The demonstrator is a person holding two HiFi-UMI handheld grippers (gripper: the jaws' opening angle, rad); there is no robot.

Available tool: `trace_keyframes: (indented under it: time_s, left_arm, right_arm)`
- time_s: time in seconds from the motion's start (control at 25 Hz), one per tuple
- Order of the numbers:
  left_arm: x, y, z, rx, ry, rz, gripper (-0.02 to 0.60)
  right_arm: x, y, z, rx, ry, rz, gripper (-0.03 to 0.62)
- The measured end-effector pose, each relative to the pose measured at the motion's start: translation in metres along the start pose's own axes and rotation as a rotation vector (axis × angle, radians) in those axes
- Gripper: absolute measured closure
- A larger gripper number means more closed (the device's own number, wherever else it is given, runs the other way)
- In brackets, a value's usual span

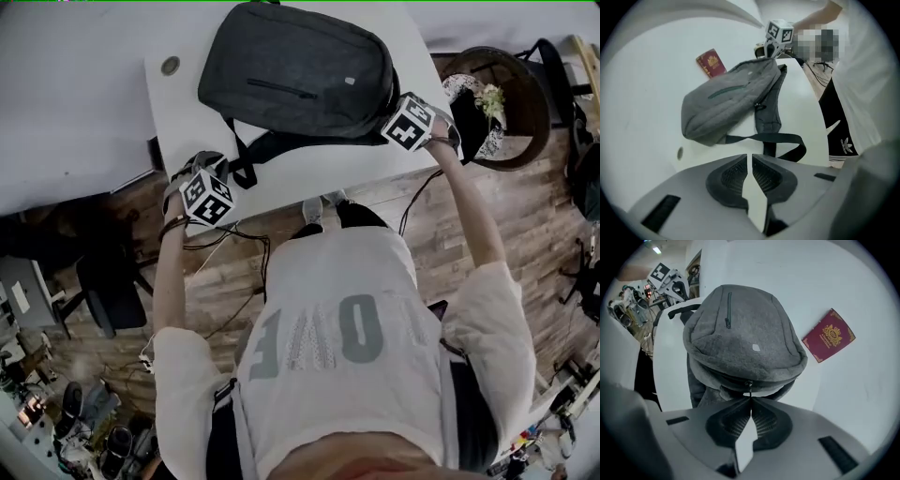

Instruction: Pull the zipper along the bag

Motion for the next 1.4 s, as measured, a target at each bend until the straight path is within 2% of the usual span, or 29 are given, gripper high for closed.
trace_keyframes:
  time_s: [0.16, 0.24, 0.32, 0.44, 0.56, 0.68, 0.92, 1.04, 1.16, 1.28, 1.4]
  left_arm:
    - [-0.017, 0.050, -0.024, 0.025, 0.056, 0.172, 0.545]
    - [-0.015, 0.076, -0.035, 0.072, 0.065, 0.226, 0.514]
    - [-0.002, 0.102, -0.044, 0.143, 0.056, 0.227, 0.483]
    - [0.041, 0.122, -0.054, 0.189, -0.032, 0.132, 0.430]
    - [0.069, 0.117, -0.065, 0.106, -0.154, 0.101, 0.420]
    - [0.069, 0.116, -0.071, 0.066, -0.205, 0.125, 0.420]
    - [0.074, 0.112, -0.077, 0.031, -0.248, 0.155, 0.419]
    - [0.076, 0.111, -0.074, 0.033, -0.248, 0.171, 0.419]
    - [0.078, 0.108, -0.075, 0.038, -0.244, 0.192, 0.418]
    - [0.079, 0.107, -0.077, 0.036, -0.246, 0.199, 0.418]
    - [0.079, 0.107, -0.075, 0.039, -0.242, 0.205, 0.419]
  right_arm:
    - [0.014, 0.007, 0.029, -0.010, -0.041, -0.033, 0.565]
    - [0.016, 0.011, 0.031, -0.016, -0.041, -0.044, 0.565]
    - [0.015, 0.013, 0.031, -0.021, -0.044, -0.041, 0.565]
    - [0.013, 0.012, 0.029, -0.013, -0.056, -0.043, 0.565]
    - [0.004, 0.014, 0.022, -0.040, -0.075, -0.075, 0.565]
    - [-0.002, 0.015, 0.022, -0.051, -0.070, -0.086, 0.565]
    - [-0.002, 0.019, 0.031, -0.174, 0.106, -0.142, 0.565]
    - [-0.005, 0.025, 0.033, -0.184, 0.183, -0.168, 0.565]
    - [-0.004, 0.029, 0.013, -0.144, 0.339, -0.140, 0.565]
    - [-0.004, 0.033, -0.001, -0.103, 0.381, -0.122, 0.565]
    - [-0.006, 0.036, -0.018, -0.017, 0.427, -0.081, 0.563]
Point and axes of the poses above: the fingertips, and each gripper's own axes: x forward along the fingers, z to its right, y out of its top, the point moved 10 cm from there along -x, backward along the fingers, and after that the axes turned 2 degrees about -y, right-handed, at the moved point
